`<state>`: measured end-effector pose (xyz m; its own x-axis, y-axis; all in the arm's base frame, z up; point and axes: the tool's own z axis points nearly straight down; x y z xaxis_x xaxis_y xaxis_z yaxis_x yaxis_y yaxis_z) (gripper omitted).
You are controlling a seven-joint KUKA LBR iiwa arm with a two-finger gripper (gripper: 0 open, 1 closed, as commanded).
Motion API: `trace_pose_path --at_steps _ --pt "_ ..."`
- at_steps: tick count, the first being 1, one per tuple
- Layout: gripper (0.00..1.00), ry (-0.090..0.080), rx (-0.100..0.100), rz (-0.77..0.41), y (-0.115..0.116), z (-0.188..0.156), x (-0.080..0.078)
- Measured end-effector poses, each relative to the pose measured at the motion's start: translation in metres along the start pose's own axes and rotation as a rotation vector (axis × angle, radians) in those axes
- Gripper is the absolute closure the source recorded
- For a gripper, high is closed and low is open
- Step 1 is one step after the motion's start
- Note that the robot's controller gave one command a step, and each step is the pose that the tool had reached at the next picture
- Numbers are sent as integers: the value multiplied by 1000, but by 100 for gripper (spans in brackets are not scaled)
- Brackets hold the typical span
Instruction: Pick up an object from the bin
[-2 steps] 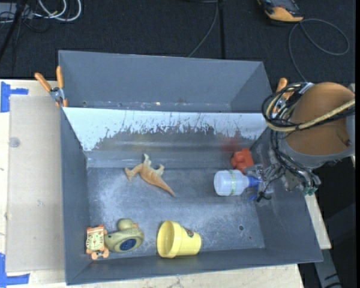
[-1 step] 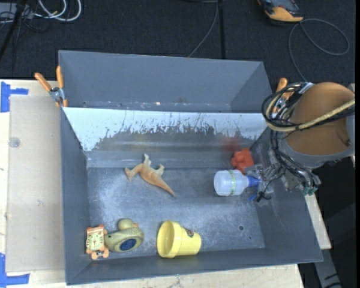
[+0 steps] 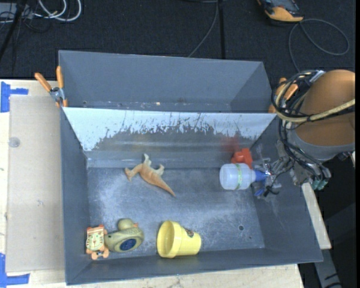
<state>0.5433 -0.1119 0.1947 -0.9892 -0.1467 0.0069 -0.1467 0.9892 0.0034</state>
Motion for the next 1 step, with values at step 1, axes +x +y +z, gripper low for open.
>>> trace_pose_path --at_steps 1 --pt "100 -5 3 1 8 -61 -4"
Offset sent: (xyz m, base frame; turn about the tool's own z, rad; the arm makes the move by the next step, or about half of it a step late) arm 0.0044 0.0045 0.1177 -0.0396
